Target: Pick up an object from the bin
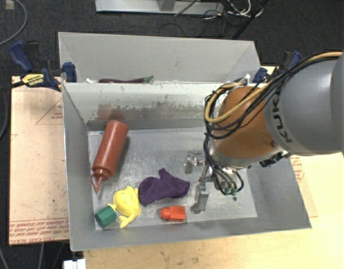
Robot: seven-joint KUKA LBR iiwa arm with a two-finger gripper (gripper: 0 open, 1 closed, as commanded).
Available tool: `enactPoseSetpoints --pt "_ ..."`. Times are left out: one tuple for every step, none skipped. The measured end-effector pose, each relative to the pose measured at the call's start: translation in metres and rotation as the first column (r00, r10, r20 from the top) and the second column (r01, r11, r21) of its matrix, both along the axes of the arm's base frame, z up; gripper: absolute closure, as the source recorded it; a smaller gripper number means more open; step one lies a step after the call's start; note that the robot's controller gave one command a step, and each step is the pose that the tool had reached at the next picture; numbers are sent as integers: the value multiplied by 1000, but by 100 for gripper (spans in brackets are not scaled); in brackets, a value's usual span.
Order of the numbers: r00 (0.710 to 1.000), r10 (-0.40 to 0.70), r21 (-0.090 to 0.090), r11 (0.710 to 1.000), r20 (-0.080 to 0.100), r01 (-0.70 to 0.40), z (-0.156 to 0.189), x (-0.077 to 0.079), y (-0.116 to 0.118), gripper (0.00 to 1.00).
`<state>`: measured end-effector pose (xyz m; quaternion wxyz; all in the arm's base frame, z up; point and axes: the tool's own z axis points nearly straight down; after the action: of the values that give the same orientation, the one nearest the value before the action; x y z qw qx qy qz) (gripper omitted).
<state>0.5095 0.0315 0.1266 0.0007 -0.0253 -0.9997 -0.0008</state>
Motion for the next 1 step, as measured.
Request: enactPoseSetpoints --pt "998 59 0 998 3 -59 -41 28 47 0"
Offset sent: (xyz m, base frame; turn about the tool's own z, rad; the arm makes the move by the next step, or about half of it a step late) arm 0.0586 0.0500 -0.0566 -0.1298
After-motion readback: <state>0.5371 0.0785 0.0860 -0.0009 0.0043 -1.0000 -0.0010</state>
